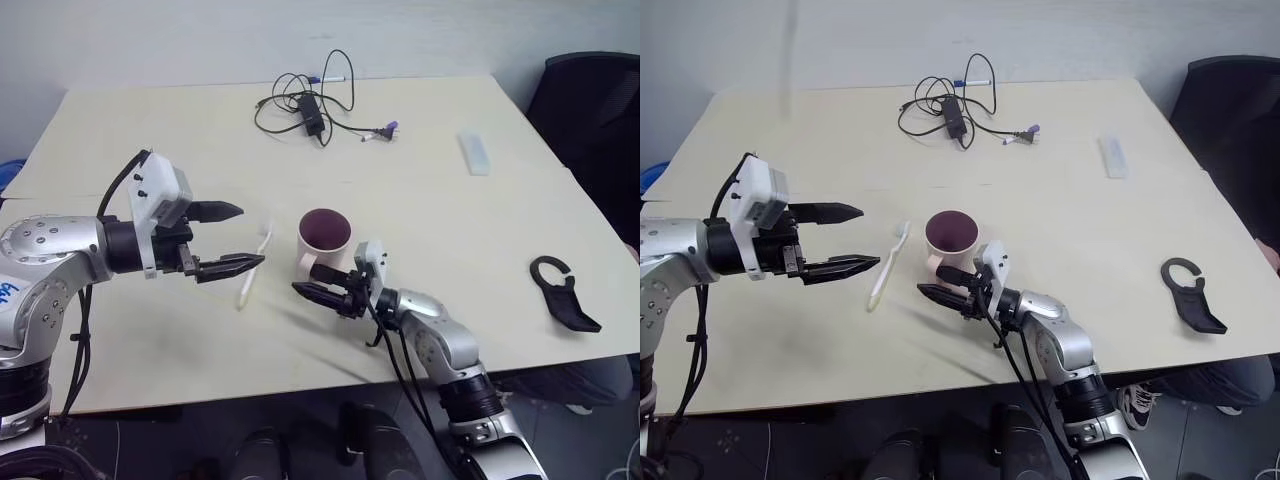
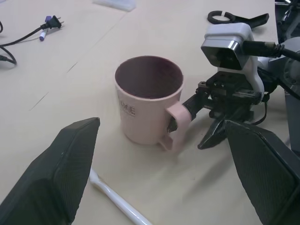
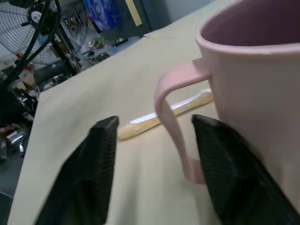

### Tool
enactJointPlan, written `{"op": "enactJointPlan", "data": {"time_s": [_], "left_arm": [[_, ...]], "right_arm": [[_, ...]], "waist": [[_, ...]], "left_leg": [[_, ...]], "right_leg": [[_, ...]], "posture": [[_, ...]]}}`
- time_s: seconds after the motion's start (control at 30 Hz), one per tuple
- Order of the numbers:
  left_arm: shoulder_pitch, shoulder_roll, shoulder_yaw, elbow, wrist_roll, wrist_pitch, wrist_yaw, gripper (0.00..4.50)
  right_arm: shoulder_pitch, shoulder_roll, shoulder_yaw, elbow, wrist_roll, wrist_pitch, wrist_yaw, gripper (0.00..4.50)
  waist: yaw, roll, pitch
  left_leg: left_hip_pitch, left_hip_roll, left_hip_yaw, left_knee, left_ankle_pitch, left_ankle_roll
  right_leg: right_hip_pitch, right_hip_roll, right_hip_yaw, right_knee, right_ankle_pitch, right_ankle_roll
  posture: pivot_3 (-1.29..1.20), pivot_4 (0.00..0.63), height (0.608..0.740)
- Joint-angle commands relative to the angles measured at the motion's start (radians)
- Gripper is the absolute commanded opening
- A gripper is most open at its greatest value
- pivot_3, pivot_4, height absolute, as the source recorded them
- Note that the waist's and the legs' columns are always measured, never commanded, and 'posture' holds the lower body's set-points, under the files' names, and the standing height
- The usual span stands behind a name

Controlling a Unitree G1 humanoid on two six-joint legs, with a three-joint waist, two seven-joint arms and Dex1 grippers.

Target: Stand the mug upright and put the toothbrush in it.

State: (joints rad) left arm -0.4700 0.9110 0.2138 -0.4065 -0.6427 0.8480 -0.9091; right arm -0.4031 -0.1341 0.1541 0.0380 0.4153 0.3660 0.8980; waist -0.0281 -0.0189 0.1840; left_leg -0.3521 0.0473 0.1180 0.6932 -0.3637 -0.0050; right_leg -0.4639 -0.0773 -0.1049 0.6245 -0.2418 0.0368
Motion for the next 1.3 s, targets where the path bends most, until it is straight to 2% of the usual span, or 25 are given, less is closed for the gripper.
{"op": "enactJointPlan", "data": {"time_s": [0.03, 0.1, 0.2, 0.27, 0.37, 0.47, 0.57, 0.77, 1.03, 1.13, 1.3], "left_arm": [[-0.027, 0.014, 0.002, 0.015, -0.003, -0.026, -0.011, 4.50], [-0.024, 0.016, -0.002, 0.023, -0.003, -0.033, -0.017, 4.50], [0.001, 0.024, 0.004, 0.017, -0.005, -0.033, -0.024, 4.50], [0.038, 0.043, 0.029, 0.008, -0.015, -0.005, -0.021, 4.50], [0.034, 0.058, 0.012, 0.040, 0.005, 0.097, 0.060, 4.50], [-0.039, 0.017, -0.074, 0.101, 0.067, 0.190, 0.188, 4.50], [-0.156, -0.075, -0.146, 0.204, 0.120, 0.317, 0.320, 4.50], [-0.338, -0.309, -0.191, 0.418, 0.173, 0.488, 0.475, 4.50], [-0.436, -0.363, -0.365, 0.621, 0.297, 0.432, 0.482, 4.50], [-0.448, -0.372, -0.409, 0.643, 0.304, 0.408, 0.435, 3.92], [-0.452, -0.379, -0.428, 0.648, 0.318, 0.410, 0.397, 2.43]], "right_arm": [[-0.009, -0.020, 0.003, -0.057, -0.012, -0.016, -0.014, 3.82], [-0.005, -0.048, 0.009, -0.084, -0.026, -0.001, -0.019, 4.46], [0.020, -0.124, 0.023, -0.165, -0.045, 0.052, -0.025, 4.46], [0.054, -0.235, 0.009, -0.272, -0.067, 0.113, -0.029, 4.46], [0.099, -0.394, -0.079, -0.439, 0.005, 0.221, -0.009, 4.46], [0.111, -0.521, -0.206, -0.573, 0.133, 0.349, 0.001, 4.46], [0.078, -0.615, -0.297, -0.654, 0.228, 0.444, -0.005, 4.46], [-0.109, -0.665, -0.423, -0.688, 0.460, 0.598, -0.104, 4.46], [-0.141, -0.698, -0.421, -0.706, 0.482, 0.601, -0.189, 4.46], [-0.133, -0.699, -0.424, -0.715, 0.496, 0.599, -0.208, 4.50], [-0.106, -0.719, -0.425, -0.729, 0.481, 0.585, -0.218, 4.50]], "waist": [[0.001, 0.000, 0.000], [0.001, 0.000, 0.000], [0.003, 0.000, 0.000], [0.003, 0.000, 0.000], [0.009, 0.000, 0.000], [0.025, 0.000, 0.000], [0.031, 0.000, 0.000], [0.043, -0.002, 0.001], [0.050, -0.002, 0.001], [0.053, -0.002, 0.001], [0.055, -0.002, 0.001]], "left_leg": [[0.000, 0.000, 0.000, 0.000, 0.000, 0.000], [0.000, 0.000, 0.000, 0.000, 0.000, 0.000], [0.000, 0.000, 0.000, 0.000, 0.000, 0.000], [0.000, 0.000, 0.000, 0.000, 0.000, 0.000], [-0.001, -0.001, -0.001, 0.000, 0.000, 0.001], [0.000, -0.002, 0.000, 0.001, 0.000, 0.001], [0.001, -0.002, 0.000, 0.001, 0.000, 0.001], [-0.001, -0.005, -0.001, 0.003, 0.000, 0.001], [0.000, -0.006, 0.000, 0.004, 0.000, 0.001], [0.000, -0.006, 0.000, 0.005, 0.000, 0.002], [0.000, -0.006, -0.001, 0.005, 0.000, 0.002]], "right_leg": [[0.000, 0.000, 0.000, 0.000, 0.000, 0.000], [0.000, 0.000, 0.000, 0.000, 0.000, 0.000], [0.000, 0.000, -0.001, 0.000, 0.000, 0.000], [0.000, -0.001, -0.001, 0.000, 0.000, 0.000], [0.000, -0.001, -0.001, -0.001, 0.000, 0.000], [0.000, 0.000, 0.000, -0.003, 0.000, 0.000], [0.002, 0.001, 0.000, -0.003, 0.000, 0.000], [0.001, 0.001, -0.001, 0.001, 0.000, 0.000], [0.001, -0.001, -0.001, 0.001, 0.000, 0.001], [0.001, -0.001, -0.001, 0.001, 0.000, 0.001], [0.001, -0.002, -0.001, 0.001, 0.001, 0.001]], "posture": [[0.00, 0.150, 0.740], [0.00, 0.150, 0.740], [0.00, 0.150, 0.740], [0.00, 0.150, 0.740], [0.00, 0.150, 0.740], [0.00, 0.150, 0.740], [0.00, 0.150, 0.740], [0.00, 0.150, 0.740], [0.00, 0.150, 0.740], [0.00, 0.150, 0.740], [0.00, 0.150, 0.740]]}}
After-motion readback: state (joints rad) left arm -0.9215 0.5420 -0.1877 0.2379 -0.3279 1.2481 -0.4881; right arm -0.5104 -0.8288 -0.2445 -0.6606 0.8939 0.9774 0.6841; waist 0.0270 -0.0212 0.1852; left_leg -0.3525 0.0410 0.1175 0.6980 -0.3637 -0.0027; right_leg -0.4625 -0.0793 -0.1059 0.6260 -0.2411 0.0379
